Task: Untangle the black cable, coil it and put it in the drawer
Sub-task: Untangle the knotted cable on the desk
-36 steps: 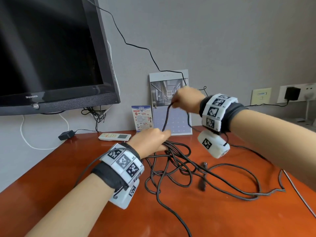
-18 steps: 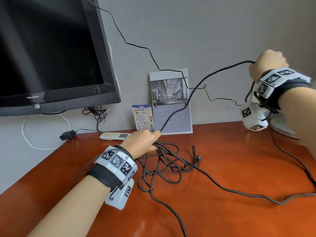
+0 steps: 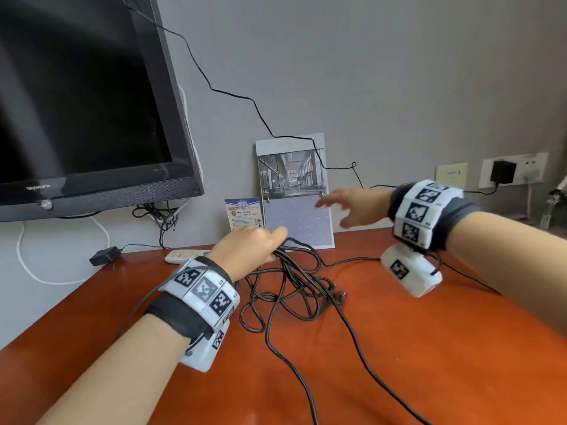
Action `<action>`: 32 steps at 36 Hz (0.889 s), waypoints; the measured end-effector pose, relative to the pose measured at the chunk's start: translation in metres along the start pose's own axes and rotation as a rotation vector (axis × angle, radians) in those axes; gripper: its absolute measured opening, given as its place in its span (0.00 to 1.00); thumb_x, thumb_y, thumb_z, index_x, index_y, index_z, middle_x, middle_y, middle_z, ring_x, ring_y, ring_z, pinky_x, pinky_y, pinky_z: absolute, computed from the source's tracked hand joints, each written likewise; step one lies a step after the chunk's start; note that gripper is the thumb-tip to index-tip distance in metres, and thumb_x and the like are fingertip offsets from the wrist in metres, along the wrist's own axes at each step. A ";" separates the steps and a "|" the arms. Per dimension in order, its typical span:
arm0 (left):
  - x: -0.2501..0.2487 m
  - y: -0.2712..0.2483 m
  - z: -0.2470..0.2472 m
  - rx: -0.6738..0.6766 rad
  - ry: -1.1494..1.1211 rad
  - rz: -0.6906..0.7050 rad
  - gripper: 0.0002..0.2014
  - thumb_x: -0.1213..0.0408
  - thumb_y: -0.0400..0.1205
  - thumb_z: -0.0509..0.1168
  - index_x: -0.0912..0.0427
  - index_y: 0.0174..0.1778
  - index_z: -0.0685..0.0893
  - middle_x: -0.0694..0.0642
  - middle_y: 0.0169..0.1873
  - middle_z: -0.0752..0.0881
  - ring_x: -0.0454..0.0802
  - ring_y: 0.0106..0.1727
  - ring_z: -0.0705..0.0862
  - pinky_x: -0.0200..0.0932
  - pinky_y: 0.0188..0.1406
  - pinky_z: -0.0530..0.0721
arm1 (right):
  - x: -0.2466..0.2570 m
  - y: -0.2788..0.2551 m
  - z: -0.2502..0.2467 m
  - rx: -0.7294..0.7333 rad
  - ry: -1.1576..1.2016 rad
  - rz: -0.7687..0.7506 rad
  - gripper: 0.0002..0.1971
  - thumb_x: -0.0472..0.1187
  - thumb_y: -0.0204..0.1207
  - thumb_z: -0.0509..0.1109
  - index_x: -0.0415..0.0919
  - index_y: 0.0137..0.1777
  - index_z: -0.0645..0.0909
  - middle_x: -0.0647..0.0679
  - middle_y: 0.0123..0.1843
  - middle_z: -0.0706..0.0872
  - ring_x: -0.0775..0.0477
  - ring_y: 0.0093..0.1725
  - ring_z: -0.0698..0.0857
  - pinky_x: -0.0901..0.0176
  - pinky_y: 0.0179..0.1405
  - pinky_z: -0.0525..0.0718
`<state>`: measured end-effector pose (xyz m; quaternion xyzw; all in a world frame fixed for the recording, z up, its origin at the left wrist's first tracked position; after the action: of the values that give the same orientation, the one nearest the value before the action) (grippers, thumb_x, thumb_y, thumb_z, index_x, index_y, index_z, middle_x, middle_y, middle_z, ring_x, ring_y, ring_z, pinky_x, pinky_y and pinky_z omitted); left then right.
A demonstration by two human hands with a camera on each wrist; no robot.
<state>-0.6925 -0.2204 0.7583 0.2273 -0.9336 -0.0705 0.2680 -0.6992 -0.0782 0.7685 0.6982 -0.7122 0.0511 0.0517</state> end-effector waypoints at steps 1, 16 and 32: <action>-0.001 0.001 -0.005 -0.025 -0.015 0.012 0.14 0.62 0.84 0.64 0.64 0.61 0.72 0.60 0.42 0.85 0.59 0.46 0.86 0.48 0.41 0.78 | 0.018 0.002 0.010 0.050 0.018 -0.076 0.33 0.28 0.75 0.65 0.47 0.79 0.64 0.45 0.76 0.70 0.48 0.73 0.71 0.56 0.72 0.69; -0.019 0.000 -0.036 -0.340 -0.058 0.205 0.39 0.65 0.45 0.88 0.57 0.40 0.66 0.50 0.13 0.73 0.49 0.10 0.73 0.31 0.10 0.65 | 0.056 0.014 0.022 -0.091 -0.035 -0.271 0.12 0.40 0.80 0.67 0.45 0.63 0.82 0.44 0.62 0.77 0.45 0.61 0.77 0.54 0.56 0.75; 0.004 -0.004 -0.009 -0.366 -0.113 0.044 0.31 0.64 0.45 0.89 0.61 0.35 0.75 0.49 0.14 0.76 0.48 0.11 0.75 0.35 0.08 0.68 | -0.071 -0.006 -0.092 -0.618 0.029 0.296 0.13 0.28 0.80 0.55 0.33 0.61 0.75 0.30 0.57 0.81 0.32 0.54 0.80 0.51 0.47 0.75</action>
<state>-0.6896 -0.2259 0.7671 0.1499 -0.9235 -0.2459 0.2534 -0.6916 0.0049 0.8494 0.5379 -0.7867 -0.1504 0.2629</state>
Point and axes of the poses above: each hand's wrist, its own y-axis towards the middle knuckle, its own z-axis out of the palm, x = y × z, the point moved 10 cm from there along y, towards the middle knuckle
